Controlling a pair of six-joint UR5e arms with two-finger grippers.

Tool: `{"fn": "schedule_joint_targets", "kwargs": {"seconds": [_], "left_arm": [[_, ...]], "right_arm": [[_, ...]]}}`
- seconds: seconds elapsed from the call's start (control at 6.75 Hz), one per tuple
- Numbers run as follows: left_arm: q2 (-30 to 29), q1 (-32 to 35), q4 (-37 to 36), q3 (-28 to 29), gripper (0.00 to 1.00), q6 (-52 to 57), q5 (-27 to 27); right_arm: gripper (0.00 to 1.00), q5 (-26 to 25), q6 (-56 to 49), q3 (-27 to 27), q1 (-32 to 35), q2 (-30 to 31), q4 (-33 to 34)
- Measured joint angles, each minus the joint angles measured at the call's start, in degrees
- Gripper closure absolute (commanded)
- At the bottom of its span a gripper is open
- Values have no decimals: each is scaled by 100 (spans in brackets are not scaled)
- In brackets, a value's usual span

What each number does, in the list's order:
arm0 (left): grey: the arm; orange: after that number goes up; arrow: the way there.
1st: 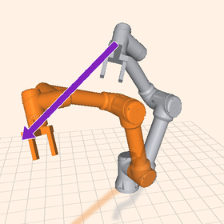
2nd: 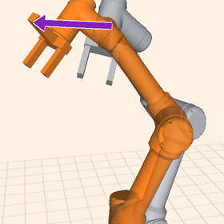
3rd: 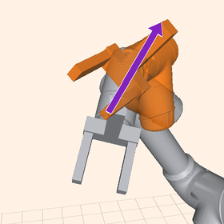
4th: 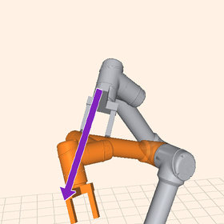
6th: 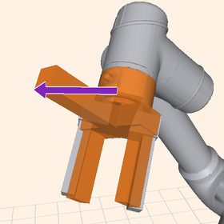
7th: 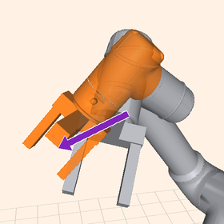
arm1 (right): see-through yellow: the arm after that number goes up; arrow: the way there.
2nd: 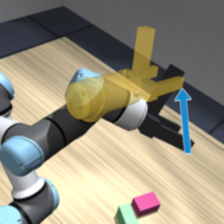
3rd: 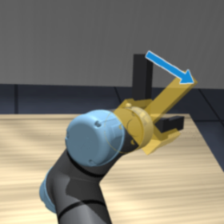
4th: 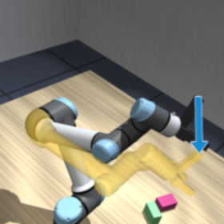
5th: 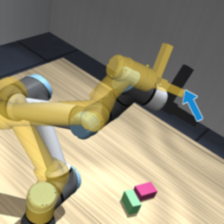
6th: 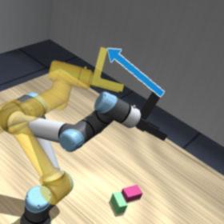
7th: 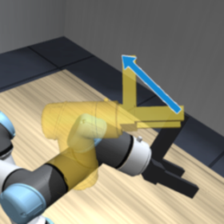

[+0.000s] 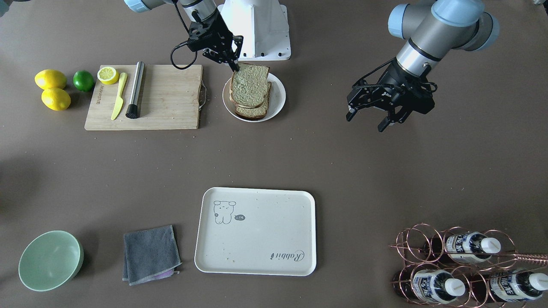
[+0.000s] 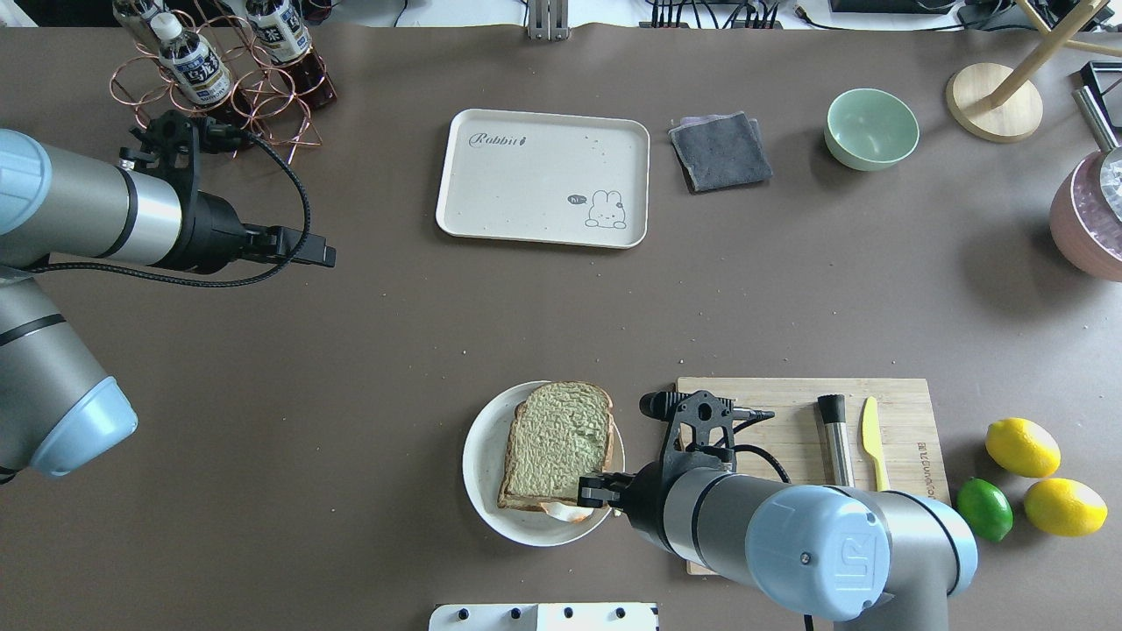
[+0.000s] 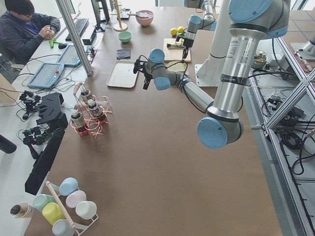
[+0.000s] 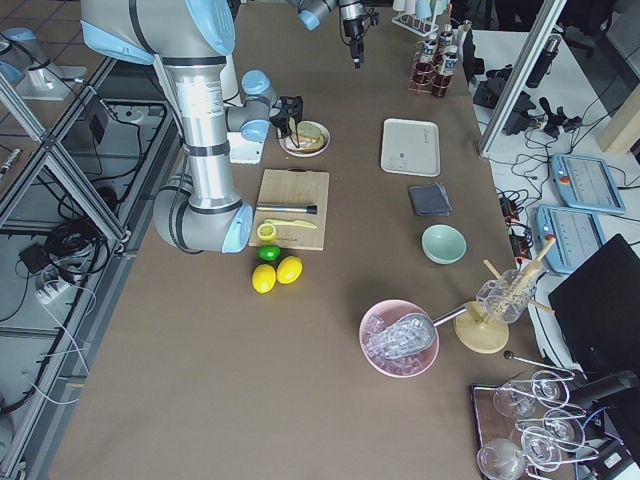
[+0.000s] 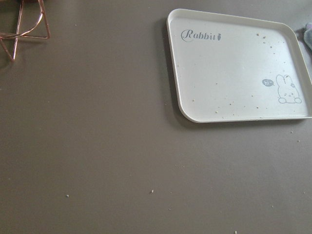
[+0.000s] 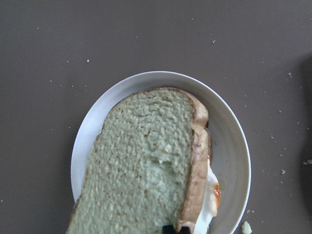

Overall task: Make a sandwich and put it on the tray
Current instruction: 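Lay the bread slice onto the egg and press it flat with the right gripper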

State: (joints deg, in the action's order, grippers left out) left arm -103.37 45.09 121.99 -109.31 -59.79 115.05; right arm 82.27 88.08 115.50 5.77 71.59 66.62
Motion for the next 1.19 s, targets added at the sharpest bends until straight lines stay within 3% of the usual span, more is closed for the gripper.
{"fn": "schedule_joint_targets", "kwargs": {"seconds": [1.19], "left_arm": [[-15,-39,11,-13,1,-32,7]], "right_arm": [[100,-351,477,-268,-50,-207,-18]]}}
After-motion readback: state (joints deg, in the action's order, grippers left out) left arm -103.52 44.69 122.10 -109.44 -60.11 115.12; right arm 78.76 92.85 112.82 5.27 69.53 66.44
